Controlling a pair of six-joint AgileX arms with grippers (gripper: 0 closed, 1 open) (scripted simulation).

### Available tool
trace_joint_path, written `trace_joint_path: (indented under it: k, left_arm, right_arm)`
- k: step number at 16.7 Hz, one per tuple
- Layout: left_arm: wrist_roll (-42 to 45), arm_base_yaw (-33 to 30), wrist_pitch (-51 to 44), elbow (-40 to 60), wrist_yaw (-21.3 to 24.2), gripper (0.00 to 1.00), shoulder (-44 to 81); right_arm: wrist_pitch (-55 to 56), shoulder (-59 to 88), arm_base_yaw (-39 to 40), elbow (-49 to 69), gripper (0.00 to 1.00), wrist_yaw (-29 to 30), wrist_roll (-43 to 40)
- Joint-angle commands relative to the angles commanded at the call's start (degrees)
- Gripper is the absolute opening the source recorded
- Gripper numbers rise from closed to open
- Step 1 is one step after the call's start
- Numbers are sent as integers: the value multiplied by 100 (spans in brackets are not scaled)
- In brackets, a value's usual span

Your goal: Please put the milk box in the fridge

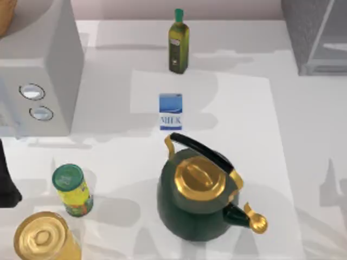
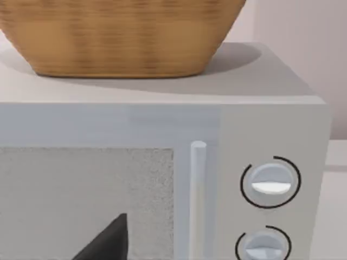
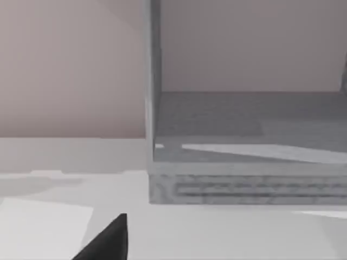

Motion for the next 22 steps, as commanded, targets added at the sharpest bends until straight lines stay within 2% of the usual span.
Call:
trace_joint_path:
  k: [4,9,13,22]
  left_arm:
    - [0,0,0,0,0,100,0]
    - [0,0,0,0,0,100,0]
    - [0,0,0,0,0,100,0]
    - [0,0,0,0,0,100,0]
  right_arm:
    - [-44,175,95,172,100,39,77]
    - [-405,1676,774,1573,100,383,629]
    - [-891,3852,1590,3329,100,853,1291]
    - [-2092,9869,3543,7536,100,1984,2945]
